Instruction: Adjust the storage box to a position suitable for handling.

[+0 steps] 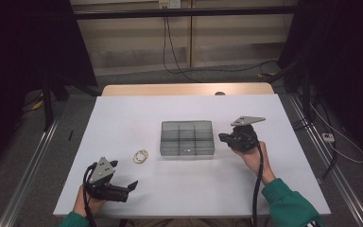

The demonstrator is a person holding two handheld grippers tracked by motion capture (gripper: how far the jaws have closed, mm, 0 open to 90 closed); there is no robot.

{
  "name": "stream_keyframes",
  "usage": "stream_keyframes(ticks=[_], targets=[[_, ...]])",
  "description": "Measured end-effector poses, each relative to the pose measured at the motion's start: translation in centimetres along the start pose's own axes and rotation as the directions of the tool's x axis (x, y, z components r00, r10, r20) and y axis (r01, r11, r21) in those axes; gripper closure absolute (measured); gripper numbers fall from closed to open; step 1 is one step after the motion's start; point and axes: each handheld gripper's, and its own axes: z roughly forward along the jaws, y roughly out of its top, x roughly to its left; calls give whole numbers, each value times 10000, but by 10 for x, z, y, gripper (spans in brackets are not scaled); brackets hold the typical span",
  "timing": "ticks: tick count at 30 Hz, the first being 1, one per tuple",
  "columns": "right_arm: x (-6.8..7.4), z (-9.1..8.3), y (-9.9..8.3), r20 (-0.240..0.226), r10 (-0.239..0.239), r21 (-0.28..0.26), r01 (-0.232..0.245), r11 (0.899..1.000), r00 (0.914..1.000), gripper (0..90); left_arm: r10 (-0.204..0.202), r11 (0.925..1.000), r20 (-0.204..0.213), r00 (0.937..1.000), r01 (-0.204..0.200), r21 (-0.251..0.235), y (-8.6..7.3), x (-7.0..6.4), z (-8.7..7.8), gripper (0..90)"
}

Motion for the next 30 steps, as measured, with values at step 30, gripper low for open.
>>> stream_keyframes(ticks=[30], targets=[[5,34,5,697,254,686,-302,9972,9972,900,188,9997,19,9998,-188,138,1,1,1,2]])
